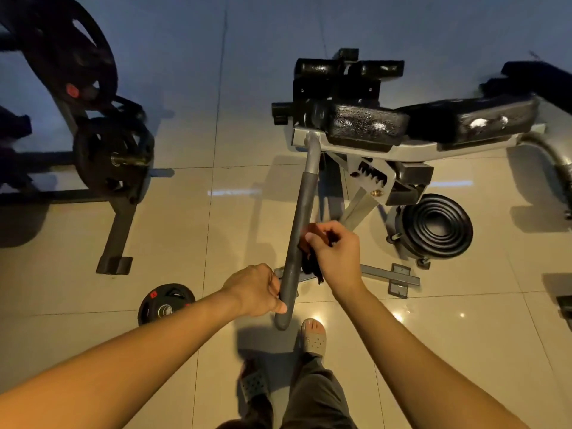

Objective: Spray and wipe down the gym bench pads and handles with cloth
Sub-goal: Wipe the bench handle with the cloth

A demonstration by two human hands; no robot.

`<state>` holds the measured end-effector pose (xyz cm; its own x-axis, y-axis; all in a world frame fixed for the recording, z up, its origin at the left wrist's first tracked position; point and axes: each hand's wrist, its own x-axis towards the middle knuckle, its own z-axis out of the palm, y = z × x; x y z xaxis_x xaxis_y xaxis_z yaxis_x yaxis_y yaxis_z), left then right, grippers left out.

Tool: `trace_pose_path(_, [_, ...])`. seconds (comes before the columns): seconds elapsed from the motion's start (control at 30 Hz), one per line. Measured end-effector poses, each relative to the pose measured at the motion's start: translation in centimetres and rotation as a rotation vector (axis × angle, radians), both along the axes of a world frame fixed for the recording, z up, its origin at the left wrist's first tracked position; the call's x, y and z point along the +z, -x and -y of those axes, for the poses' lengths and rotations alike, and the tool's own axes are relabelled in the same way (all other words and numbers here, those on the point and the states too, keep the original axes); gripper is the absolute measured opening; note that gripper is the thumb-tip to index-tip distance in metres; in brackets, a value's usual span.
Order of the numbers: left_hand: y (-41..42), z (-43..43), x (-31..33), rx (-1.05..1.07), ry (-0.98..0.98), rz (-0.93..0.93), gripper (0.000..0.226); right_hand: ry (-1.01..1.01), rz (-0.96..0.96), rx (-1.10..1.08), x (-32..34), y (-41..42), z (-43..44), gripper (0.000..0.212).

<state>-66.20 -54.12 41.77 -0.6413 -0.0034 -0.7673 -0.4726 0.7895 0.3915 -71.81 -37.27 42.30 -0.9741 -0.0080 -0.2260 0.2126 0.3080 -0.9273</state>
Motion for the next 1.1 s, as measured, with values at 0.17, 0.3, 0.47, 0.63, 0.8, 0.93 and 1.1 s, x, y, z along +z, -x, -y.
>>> trace_pose_path(0.17, [0.0, 0.0, 0.3, 0.017, -0.017, 0.019, 0.039, -0.074, -0.163, -0.109, 2.3, 8.7, 1.9, 0.011])
trace_pose_path(0.3, [0.0, 0.3, -0.1, 0.015, -0.02, 0.03, 0.039, -0.189, -0.23, -0.072, 1.3, 5.4, 2.3, 0.008])
trace_pose_path(0.47, [-0.2, 0.1, -0.2, 0.007, -0.042, 0.017, 0.027, -0.312, -0.271, 0.182, 0.1, -2.6, 0.2, 0.011])
trace_pose_path(0.63, [-0.5, 0.2, -0.4, 0.041, -0.072, 0.014, 0.028, -0.363, -0.394, 0.068, 1.7, 5.9, 1.8, 0.004])
trace_pose_path(0.8, [-1.2, 0.5, -0.6, 0.07, -0.092, -0.013, 0.017, -0.452, -0.408, 0.059, 1.3, 5.7, 2.5, 0.007])
trace_pose_path(0.93, [-1.8, 0.6, -1.1, 0.11, -0.162, -0.023, 0.016, -0.4, -0.403, 0.233, -1.2, -3.5, 0.6, 0.011])
trace_pose_path(1.1, [-3.2, 0.5, -1.5, 0.164, -0.211, -0.059, 0.02, -0.458, -0.379, 0.427, -1.8, -8.0, -0.2, 0.014])
